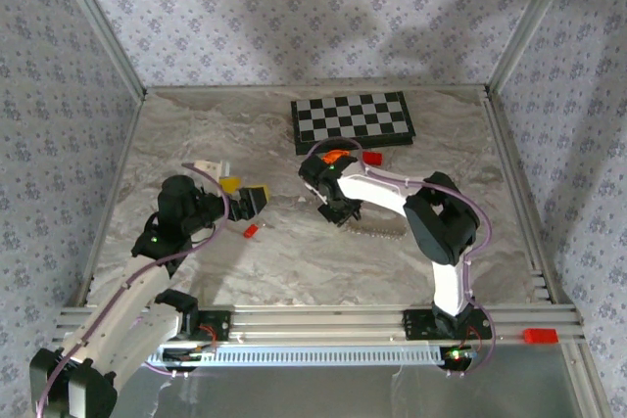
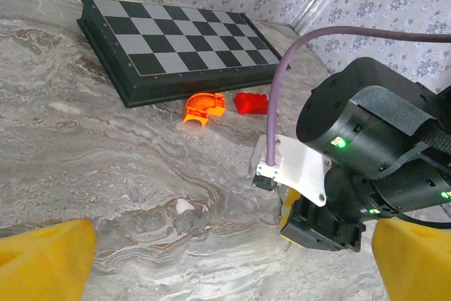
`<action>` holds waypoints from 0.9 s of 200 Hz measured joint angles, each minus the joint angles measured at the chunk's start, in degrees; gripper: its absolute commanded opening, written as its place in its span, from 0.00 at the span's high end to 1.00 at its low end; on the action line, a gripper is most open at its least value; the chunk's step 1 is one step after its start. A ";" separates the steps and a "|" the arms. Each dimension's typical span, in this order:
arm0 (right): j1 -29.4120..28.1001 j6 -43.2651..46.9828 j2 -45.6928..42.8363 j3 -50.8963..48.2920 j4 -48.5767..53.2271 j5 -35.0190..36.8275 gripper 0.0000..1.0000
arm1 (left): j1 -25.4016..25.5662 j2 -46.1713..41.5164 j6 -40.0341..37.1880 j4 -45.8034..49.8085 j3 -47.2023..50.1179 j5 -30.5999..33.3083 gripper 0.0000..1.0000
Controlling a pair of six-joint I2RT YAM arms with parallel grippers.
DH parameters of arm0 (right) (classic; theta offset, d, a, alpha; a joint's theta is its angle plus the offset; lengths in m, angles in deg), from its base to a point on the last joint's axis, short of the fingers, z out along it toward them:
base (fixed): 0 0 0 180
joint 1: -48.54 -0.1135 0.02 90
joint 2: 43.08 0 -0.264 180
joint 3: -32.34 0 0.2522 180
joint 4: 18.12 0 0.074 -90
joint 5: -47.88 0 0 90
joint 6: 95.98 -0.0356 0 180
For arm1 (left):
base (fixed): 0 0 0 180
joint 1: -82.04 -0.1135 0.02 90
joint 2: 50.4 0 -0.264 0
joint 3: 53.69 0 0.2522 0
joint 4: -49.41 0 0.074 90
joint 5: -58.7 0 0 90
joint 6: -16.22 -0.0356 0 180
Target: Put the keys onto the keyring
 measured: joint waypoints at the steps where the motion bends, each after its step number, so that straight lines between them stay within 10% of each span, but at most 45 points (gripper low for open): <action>1: 0.04 0.00 0.00 0.00 0.00 -0.02 0.68 | 0.00 0.00 0.00 0.00 0.00 0.00 0.00; 180: 0.63 -0.42 0.24 -1.68 0.22 0.00 0.67 | 0.00 0.79 -0.61 -0.02 0.00 0.00 0.00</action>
